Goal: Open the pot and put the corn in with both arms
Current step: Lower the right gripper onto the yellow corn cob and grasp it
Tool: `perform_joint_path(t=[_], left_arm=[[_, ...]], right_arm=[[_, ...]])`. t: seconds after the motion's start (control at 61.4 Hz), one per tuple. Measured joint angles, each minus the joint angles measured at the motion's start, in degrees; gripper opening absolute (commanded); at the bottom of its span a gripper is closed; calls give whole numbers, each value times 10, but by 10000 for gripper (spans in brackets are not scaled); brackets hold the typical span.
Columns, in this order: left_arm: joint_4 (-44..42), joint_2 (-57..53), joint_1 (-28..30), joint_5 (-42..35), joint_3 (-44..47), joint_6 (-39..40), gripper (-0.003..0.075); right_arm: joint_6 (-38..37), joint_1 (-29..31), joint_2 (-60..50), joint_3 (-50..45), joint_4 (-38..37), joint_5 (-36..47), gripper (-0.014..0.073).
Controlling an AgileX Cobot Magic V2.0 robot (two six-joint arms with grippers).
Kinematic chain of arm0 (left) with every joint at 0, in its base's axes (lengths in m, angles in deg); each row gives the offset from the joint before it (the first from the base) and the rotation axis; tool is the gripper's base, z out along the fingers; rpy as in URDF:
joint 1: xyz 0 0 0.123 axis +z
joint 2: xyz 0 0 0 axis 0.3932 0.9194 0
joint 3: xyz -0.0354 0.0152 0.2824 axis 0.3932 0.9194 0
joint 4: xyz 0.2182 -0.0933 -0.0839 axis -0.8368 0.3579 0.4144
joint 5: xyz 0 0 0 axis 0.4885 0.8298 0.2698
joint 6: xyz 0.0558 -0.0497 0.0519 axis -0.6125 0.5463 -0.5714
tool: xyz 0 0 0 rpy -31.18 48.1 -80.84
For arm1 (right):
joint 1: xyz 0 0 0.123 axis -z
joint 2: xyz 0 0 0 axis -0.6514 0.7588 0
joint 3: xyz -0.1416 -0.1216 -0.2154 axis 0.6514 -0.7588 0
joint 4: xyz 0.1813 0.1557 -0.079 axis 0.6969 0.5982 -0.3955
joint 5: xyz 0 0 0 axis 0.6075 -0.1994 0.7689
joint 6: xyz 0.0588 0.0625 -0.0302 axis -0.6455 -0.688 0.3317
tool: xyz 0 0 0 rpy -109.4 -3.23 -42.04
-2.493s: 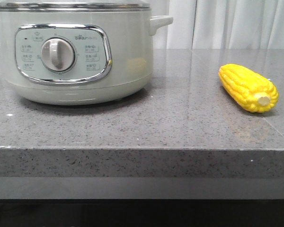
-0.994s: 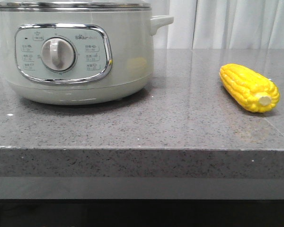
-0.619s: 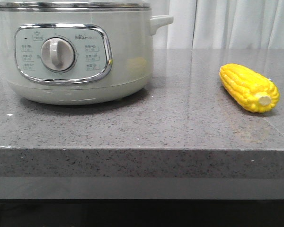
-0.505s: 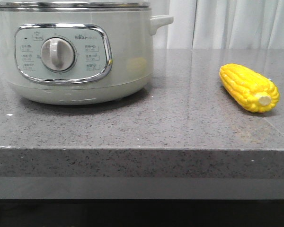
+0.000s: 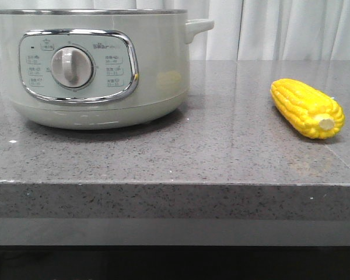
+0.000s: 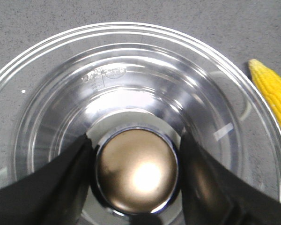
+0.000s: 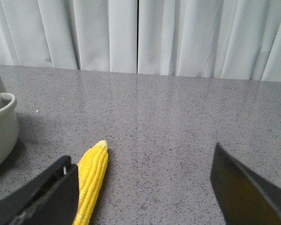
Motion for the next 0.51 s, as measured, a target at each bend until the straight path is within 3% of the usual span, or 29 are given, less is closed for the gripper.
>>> perform_joint_path(t=[0.505], left_arm=[[7, -325, 0, -52, 353, -2, 251]], right_arm=[[0, 0, 21, 0, 0, 1, 593]])
